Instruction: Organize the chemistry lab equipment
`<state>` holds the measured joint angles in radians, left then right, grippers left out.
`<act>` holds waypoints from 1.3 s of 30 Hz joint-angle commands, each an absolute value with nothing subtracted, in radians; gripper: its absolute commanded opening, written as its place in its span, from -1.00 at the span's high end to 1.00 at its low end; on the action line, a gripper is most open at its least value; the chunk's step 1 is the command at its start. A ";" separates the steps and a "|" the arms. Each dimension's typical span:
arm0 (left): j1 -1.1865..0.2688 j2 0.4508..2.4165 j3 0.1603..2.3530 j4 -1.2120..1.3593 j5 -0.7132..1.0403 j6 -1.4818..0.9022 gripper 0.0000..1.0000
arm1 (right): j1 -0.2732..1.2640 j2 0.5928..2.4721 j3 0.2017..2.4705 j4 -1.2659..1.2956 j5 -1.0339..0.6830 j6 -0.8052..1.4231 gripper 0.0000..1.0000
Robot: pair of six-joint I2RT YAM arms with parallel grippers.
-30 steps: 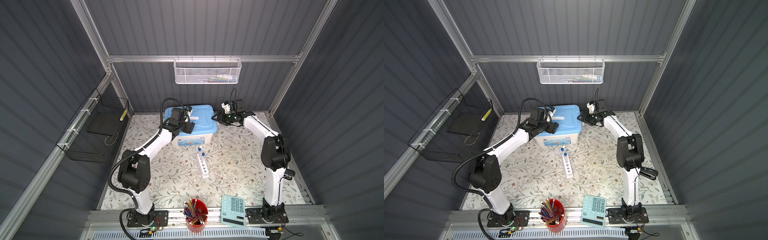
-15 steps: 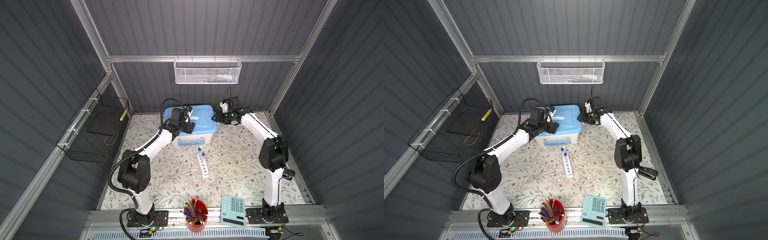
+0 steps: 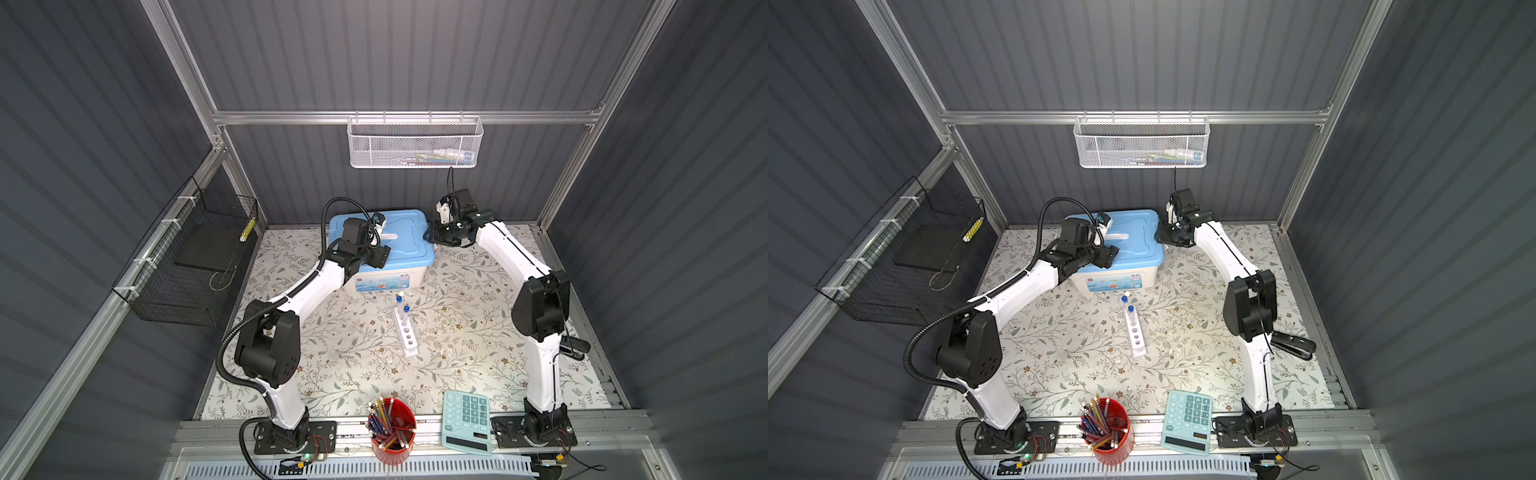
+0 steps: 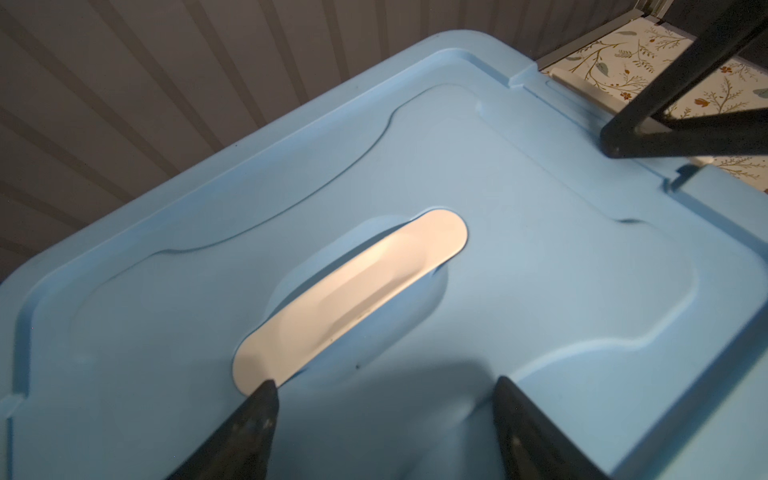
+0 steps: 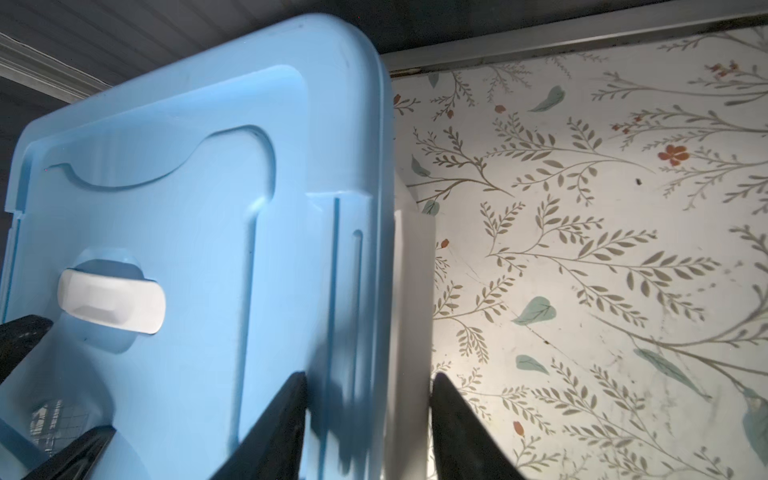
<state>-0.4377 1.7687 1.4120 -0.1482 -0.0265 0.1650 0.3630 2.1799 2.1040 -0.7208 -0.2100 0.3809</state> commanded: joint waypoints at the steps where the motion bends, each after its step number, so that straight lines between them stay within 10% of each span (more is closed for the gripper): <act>1: -0.440 1.759 1.384 -0.178 -0.032 0.175 -0.62 | 0.371 2.245 2.114 -0.866 -0.133 0.350 0.03; 21: -0.440 1.747 1.359 -0.161 -0.036 0.179 -0.61 | 0.399 2.269 2.211 -0.945 -0.044 0.338 0.25; 39: -0.439 1.752 1.364 -0.161 -0.029 0.181 -0.60 | 0.322 2.186 2.170 -0.857 -0.301 0.349 -0.44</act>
